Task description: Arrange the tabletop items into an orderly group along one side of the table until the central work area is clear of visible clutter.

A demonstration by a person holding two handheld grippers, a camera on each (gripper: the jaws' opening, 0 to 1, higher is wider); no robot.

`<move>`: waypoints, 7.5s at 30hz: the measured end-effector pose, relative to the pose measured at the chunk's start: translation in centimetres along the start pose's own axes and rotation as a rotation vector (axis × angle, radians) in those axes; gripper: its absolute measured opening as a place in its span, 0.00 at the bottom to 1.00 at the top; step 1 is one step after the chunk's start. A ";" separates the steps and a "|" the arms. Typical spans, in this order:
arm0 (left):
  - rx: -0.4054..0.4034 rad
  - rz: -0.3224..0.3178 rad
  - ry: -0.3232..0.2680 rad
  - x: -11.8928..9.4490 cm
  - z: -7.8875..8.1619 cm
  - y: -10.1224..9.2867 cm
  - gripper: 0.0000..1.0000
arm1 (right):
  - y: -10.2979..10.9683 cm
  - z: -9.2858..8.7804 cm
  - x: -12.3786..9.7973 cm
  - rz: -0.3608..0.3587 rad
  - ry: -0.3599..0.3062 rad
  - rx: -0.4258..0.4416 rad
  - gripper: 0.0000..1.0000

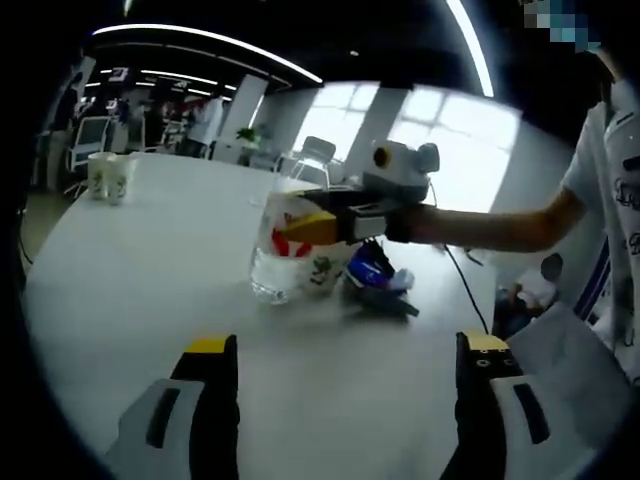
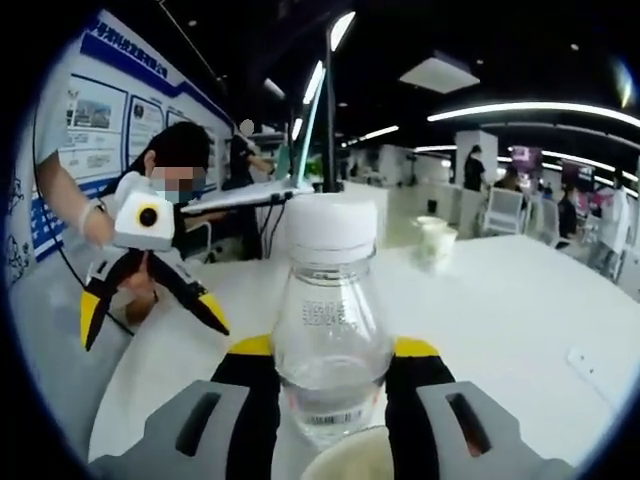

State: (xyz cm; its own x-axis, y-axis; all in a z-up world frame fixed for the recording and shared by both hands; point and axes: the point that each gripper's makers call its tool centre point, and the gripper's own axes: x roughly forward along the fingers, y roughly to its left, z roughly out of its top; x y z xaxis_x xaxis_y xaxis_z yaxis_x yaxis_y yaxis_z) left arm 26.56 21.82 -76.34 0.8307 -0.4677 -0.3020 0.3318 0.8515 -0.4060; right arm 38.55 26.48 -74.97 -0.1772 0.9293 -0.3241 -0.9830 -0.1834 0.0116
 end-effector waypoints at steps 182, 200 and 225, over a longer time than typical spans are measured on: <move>-0.004 0.173 0.229 24.8 3.3 -6.4 0.20 | -8.8 -15.5 -24.6 -0.560 0.274 0.423 0.18; -0.017 0.197 0.221 25.1 2.8 -5.2 0.05 | -9.7 -16.1 -23.8 -0.586 0.295 0.436 0.12; -0.022 0.169 0.163 23.9 3.9 -6.6 0.01 | -8.8 -14.1 -24.8 -0.630 0.273 0.443 0.06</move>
State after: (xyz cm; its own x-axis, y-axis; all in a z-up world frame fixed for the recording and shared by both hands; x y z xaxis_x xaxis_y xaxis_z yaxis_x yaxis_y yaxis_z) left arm 45.99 5.91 -77.51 0.7898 -0.3526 -0.5018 0.1826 0.9163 -0.3564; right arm 52.25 0.50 -80.36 0.3768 0.6944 -0.6130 -0.8324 0.5441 0.1047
